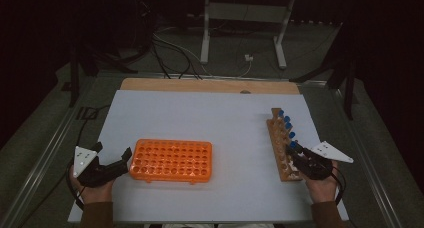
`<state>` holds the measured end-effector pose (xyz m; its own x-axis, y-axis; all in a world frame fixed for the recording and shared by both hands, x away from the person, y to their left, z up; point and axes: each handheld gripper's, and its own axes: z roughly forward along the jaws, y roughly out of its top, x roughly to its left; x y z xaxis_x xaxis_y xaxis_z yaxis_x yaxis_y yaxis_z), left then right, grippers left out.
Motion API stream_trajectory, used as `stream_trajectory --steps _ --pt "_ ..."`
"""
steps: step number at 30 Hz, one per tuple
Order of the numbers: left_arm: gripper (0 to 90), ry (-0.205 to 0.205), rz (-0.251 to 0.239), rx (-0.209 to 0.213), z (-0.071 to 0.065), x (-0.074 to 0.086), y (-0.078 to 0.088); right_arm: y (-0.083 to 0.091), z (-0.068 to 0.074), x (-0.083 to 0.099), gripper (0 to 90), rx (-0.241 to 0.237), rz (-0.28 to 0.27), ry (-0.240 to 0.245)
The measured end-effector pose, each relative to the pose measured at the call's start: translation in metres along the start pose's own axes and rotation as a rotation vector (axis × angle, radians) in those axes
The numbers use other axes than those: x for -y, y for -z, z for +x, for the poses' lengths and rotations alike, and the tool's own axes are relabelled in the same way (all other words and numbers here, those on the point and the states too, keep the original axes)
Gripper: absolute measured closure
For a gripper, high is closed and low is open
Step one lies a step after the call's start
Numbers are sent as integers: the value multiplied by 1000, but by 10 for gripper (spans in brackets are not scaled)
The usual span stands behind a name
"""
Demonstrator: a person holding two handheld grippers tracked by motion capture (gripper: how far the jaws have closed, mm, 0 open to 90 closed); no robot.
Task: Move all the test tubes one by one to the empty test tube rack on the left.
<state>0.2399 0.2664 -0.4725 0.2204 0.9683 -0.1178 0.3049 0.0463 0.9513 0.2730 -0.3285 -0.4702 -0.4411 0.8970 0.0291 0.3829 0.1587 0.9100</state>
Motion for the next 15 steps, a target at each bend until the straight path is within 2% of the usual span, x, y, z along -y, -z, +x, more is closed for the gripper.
stream_trajectory --steps 7,15 --pt "5 -4 6 1 -1 1 -1 -4 2 -1 760 36 19 0" --pt "5 -17 15 7 -3 1 -2 -3 3 -2 764 34 18 11"
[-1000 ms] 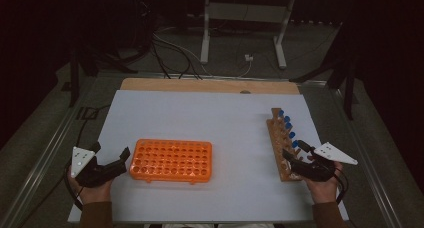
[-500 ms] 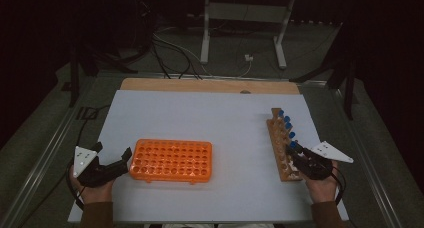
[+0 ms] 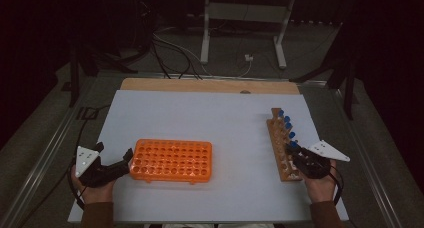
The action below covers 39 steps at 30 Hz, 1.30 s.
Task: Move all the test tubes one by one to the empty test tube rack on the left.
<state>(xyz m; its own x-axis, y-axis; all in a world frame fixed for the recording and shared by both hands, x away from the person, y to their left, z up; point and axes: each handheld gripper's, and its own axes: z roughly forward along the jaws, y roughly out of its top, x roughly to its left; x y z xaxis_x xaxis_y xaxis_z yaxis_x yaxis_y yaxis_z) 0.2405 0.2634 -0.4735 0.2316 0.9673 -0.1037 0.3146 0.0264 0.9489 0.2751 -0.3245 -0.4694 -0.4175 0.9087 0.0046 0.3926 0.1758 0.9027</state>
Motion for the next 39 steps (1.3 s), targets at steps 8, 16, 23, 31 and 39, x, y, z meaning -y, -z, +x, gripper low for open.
stream_trajectory --steps 8,16,23,31,39 --pt "5 -7 10 -2 -1 1 0 8 0 -9 765 13 -19 18" --pt "5 8 9 -15 1 0 2 17 2 -21 765 11 -18 62" --pt "5 3 12 -9 -4 -1 2 24 1 -35 766 -18 -7 95" --pt "5 -34 20 26 -20 -7 -1 33 3 -56 766 -46 -31 102" --pt "5 -75 28 94 -42 -20 -10 19 15 -67 766 -118 -33 100"
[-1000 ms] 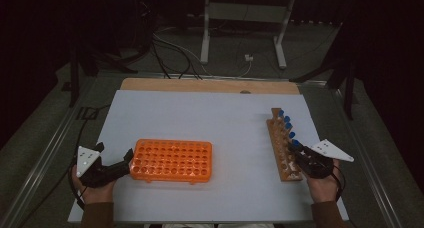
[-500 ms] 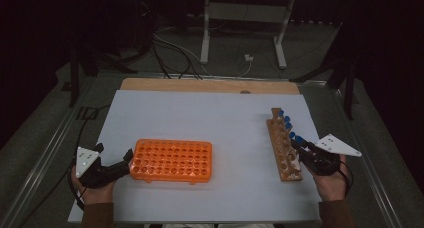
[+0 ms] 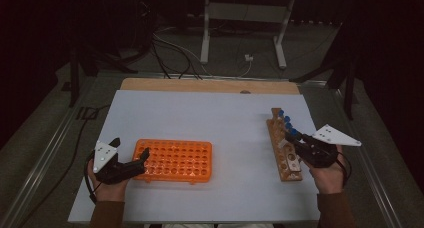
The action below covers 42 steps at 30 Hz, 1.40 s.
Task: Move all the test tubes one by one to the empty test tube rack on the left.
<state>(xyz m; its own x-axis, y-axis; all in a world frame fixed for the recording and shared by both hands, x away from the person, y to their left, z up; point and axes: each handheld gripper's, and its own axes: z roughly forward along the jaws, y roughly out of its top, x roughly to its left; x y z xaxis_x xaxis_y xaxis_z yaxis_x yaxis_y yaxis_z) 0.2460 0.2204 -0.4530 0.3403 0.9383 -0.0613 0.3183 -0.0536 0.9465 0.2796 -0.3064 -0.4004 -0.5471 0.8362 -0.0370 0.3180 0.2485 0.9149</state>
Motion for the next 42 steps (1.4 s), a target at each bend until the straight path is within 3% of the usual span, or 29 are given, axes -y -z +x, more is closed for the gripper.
stream_trajectory --steps 12,19,24,25,26,34,39,42 --pt "5 -38 18 152 -40 -19 -29 -26 15 -5 765 -89 35 12" --pt "5 -97 23 235 -75 -26 -53 -32 19 -2 765 -111 42 2" --pt "5 -106 19 298 -99 -30 -67 -34 24 -1 765 -121 51 6" --pt "5 -101 30 323 -110 -31 -73 -36 25 0 765 -130 52 -1" --pt "5 -101 30 323 -110 -31 -73 -38 26 1 766 -136 55 -2" --pt "14 -153 76 402 -150 -28 -94 -45 37 1 765 -155 68 6" --pt "49 -150 101 445 -169 -24 -107 -48 44 0 764 -172 68 3" --pt "65 -170 115 472 -182 -22 -113 -50 48 -1 764 -184 70 1"
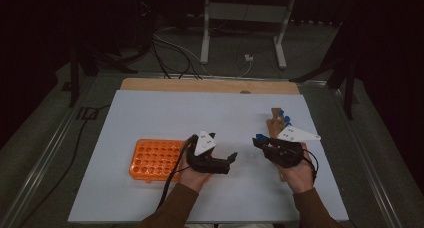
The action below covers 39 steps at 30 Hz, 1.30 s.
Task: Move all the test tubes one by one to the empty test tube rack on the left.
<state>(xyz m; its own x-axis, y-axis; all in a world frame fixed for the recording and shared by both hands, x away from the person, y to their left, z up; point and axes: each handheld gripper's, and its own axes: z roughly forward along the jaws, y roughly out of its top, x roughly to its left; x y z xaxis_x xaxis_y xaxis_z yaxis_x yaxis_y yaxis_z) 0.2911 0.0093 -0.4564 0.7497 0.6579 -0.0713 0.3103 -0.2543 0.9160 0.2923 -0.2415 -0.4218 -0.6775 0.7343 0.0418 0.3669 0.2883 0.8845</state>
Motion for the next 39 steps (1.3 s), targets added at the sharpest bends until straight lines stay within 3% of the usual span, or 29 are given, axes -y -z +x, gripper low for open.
stream_trajectory --steps 6,11,14,15,18,21,26,27,28,33,34,39 --pt "214 -47 11 47 -19 -2 -21 -4 8 -2 764 -29 -8 2" --pt "481 -71 -3 69 -27 -1 -28 -7 11 -1 763 -47 -1 -1" --pt "546 -66 -3 82 -28 -1 -31 -8 11 -1 763 -56 -2 -7" --pt "606 -63 -2 90 -28 0 -32 -9 11 0 764 -61 -1 -10" --pt "648 -45 -4 98 -27 1 -34 -9 11 0 764 -67 -3 -14" --pt "745 -49 -13 97 -28 1 -35 -9 11 1 764 -72 -2 -17" --pt "780 -59 -20 98 -28 1 -35 -9 10 1 761 -79 -3 -26" --pt "781 -55 -22 98 -28 1 -35 -8 9 1 674 -91 -12 -31" --pt "781 -51 -23 98 -28 1 -34 -8 9 1 674 -91 -12 -31" --pt "782 -48 -18 80 -25 2 -32 -3 4 -1 380 -126 -40 -71" --pt "782 -47 -16 73 -24 2 -31 0 3 -1 278 -116 -55 -71" --pt "783 -31 -15 53 -18 3 -27 5 0 -2 113 -101 -87 -83"
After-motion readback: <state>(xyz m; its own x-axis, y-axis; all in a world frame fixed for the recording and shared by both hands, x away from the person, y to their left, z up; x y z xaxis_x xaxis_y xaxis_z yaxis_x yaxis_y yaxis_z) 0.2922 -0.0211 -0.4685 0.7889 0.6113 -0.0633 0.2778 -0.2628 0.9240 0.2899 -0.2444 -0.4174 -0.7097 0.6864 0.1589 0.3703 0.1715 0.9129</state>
